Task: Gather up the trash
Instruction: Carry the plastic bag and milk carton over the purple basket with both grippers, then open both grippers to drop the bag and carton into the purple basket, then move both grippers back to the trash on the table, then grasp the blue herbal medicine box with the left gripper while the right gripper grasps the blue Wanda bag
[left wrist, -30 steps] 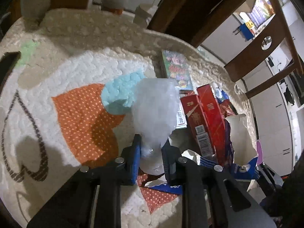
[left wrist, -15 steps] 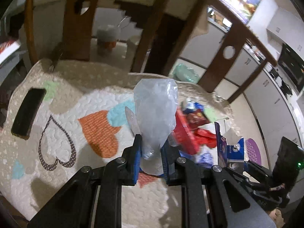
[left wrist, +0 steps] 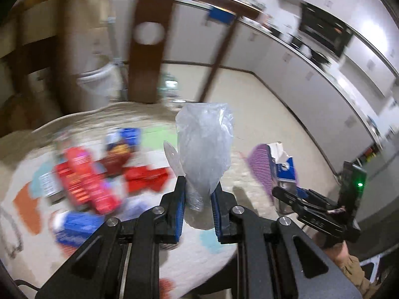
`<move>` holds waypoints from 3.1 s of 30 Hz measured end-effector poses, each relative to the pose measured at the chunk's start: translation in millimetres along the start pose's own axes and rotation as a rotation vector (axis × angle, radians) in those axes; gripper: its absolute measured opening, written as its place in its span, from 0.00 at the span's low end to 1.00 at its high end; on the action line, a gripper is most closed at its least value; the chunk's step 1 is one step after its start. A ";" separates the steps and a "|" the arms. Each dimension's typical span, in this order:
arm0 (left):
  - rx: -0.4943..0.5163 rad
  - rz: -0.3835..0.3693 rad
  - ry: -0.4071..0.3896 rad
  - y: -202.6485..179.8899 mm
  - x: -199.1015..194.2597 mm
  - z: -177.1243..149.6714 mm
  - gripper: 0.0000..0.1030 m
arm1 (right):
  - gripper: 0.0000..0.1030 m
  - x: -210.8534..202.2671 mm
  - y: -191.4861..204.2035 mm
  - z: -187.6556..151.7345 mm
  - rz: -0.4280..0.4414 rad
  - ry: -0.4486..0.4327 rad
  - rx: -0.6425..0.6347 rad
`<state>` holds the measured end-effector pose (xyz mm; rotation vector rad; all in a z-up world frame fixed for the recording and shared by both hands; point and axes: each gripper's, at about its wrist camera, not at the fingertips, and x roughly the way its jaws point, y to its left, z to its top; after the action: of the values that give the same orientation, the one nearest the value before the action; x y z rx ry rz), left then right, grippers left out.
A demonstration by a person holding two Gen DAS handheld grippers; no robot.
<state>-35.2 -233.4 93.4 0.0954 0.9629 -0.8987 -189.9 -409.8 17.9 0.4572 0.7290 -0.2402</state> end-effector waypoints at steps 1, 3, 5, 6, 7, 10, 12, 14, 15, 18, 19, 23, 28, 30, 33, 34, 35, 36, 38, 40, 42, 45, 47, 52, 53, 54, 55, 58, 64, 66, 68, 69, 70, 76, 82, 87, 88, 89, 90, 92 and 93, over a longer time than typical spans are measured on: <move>0.015 -0.022 0.012 -13.9 11.5 5.6 0.18 | 0.54 -4.3 -13.2 0.5 -0.022 -0.009 0.020; 0.040 -0.061 0.034 -41.2 33.6 13.7 0.18 | 0.54 -12.3 -45.3 3.0 -0.069 -0.030 0.059; 0.057 -0.098 0.062 -67.0 56.7 22.8 0.18 | 0.54 -16.9 -67.2 5.2 -0.102 -0.041 0.088; 0.063 -0.116 0.074 -78.3 67.8 26.8 0.18 | 0.54 -19.5 -82.1 6.8 -0.124 -0.048 0.104; 0.070 -0.134 0.088 -91.7 80.0 30.8 0.18 | 0.54 -20.2 -91.7 7.7 -0.140 -0.052 0.113; 0.088 -0.171 0.131 -123.7 117.2 40.8 0.18 | 0.54 -18.4 -119.6 10.0 -0.183 -0.054 0.130; 0.091 -0.189 0.157 -136.6 136.3 43.6 0.18 | 0.54 -14.0 -132.6 10.4 -0.206 -0.048 0.142; 0.090 -0.212 0.189 -149.7 158.9 46.7 0.18 | 0.54 -8.7 -146.7 11.9 -0.228 -0.040 0.153; 0.091 -0.218 0.201 -154.9 168.1 47.1 0.18 | 0.54 -7.4 -153.4 12.7 -0.234 -0.037 0.157; 0.103 -0.218 0.227 -170.9 191.2 48.9 0.18 | 0.55 -2.0 -167.0 13.2 -0.251 -0.029 0.173; 0.107 -0.213 0.229 -174.9 198.4 48.9 0.21 | 0.55 0.4 -171.8 14.9 -0.252 -0.026 0.179; 0.118 -0.211 0.211 -184.3 207.3 47.8 0.62 | 0.63 2.6 -183.5 14.9 -0.264 -0.029 0.188; 0.117 -0.212 0.203 -186.1 205.2 46.8 0.66 | 0.75 3.1 -189.4 13.1 -0.277 -0.044 0.214; 0.102 -0.212 0.200 -177.9 198.0 45.0 0.66 | 0.75 -0.1 -190.9 10.0 -0.277 -0.049 0.225; 0.075 -0.194 0.191 -164.0 183.0 38.7 0.66 | 0.75 -6.5 -186.2 6.6 -0.287 -0.057 0.222; 0.067 -0.183 0.188 -158.7 176.7 34.8 0.66 | 0.75 -8.4 -183.6 5.8 -0.290 -0.059 0.220; 0.060 -0.174 0.185 -153.3 170.3 30.6 0.66 | 0.75 -10.8 -179.6 4.9 -0.291 -0.062 0.218; 0.054 -0.167 0.181 -146.5 164.4 25.9 0.66 | 0.75 -10.8 -173.1 3.5 -0.291 -0.063 0.215; 0.040 -0.138 0.172 -134.0 149.4 15.7 0.66 | 0.75 -14.4 -164.8 2.8 -0.287 -0.067 0.208; 0.028 -0.109 0.164 -120.3 135.6 6.5 0.66 | 0.75 -18.4 -153.3 2.1 -0.279 -0.070 0.196; 0.022 -0.081 0.154 -104.9 119.7 -5.3 0.66 | 0.76 -18.0 -136.0 1.6 -0.266 -0.066 0.176; 0.014 -0.032 0.127 -75.1 90.2 -18.7 0.66 | 0.78 -14.1 -110.4 -0.1 -0.243 -0.053 0.144; -0.002 0.006 0.107 -49.5 69.0 -31.1 0.67 | 0.78 -7.8 -89.4 -1.2 -0.220 -0.036 0.123; -0.099 0.107 0.054 28.4 17.0 -60.0 0.70 | 0.79 13.4 -36.0 -3.1 -0.145 0.020 0.057; -0.139 0.125 0.039 49.1 5.6 -66.7 0.71 | 0.79 17.9 -25.9 -3.3 -0.129 0.032 0.043; -0.174 0.141 0.027 65.6 -3.1 -71.8 0.76 | 0.79 24.9 -10.1 -4.0 -0.107 0.049 0.019; -0.216 0.157 0.013 84.4 -12.5 -78.1 0.78 | 0.79 29.9 0.4 -5.1 -0.093 0.060 0.003; -0.360 0.201 -0.001 142.0 -32.0 -99.5 0.79 | 0.80 47.6 38.0 -8.4 -0.026 0.108 -0.051; -0.688 0.059 0.031 211.5 -31.1 -136.1 0.84 | 0.82 86.3 103.0 -26.1 0.053 0.201 -0.186; -0.743 0.034 0.035 217.1 -23.5 -136.4 0.85 | 0.82 96.1 114.9 -30.5 0.062 0.223 -0.209; -0.778 0.024 0.041 221.5 -12.6 -131.8 0.88 | 0.82 103.2 122.9 -33.8 0.069 0.236 -0.219; -0.793 0.027 0.045 221.1 -7.9 -129.7 0.88 | 0.82 107.7 127.9 -35.4 0.071 0.240 -0.222; -0.809 0.035 0.051 223.0 -2.1 -126.9 0.88 | 0.82 110.2 129.8 -36.2 0.072 0.244 -0.224; -0.806 0.117 0.075 225.3 23.4 -109.8 0.94 | 0.82 128.6 140.3 -37.7 0.070 0.258 -0.250; -0.660 0.225 0.118 201.6 34.4 -103.3 0.91 | 0.82 150.0 150.2 -34.3 0.071 0.258 -0.268; -0.574 0.154 0.133 181.1 25.8 -104.7 0.55 | 0.82 162.0 163.8 -38.8 0.051 0.258 -0.317; -0.559 0.163 0.139 178.1 23.3 -106.1 0.54 | 0.79 162.8 166.7 -40.4 0.046 0.255 -0.330; -0.541 0.175 0.142 174.9 19.6 -107.8 0.54 | 0.68 163.4 168.9 -41.4 0.048 0.254 -0.338; -0.529 0.178 0.141 172.5 15.5 -109.8 0.53 | 0.60 163.7 170.2 -42.4 0.054 0.257 -0.340; -0.506 0.187 0.135 168.9 6.5 -111.4 0.52 | 0.42 163.3 171.1 -43.3 0.063 0.265 -0.337; -0.497 0.191 0.131 171.1 3.1 -111.4 0.48 | 0.40 161.0 171.0 -43.7 0.067 0.260 -0.336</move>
<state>10.6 -75.2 -27.3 -0.1769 1.2524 -0.4635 -36.4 -247.7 -67.1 0.1926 0.9866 0.0076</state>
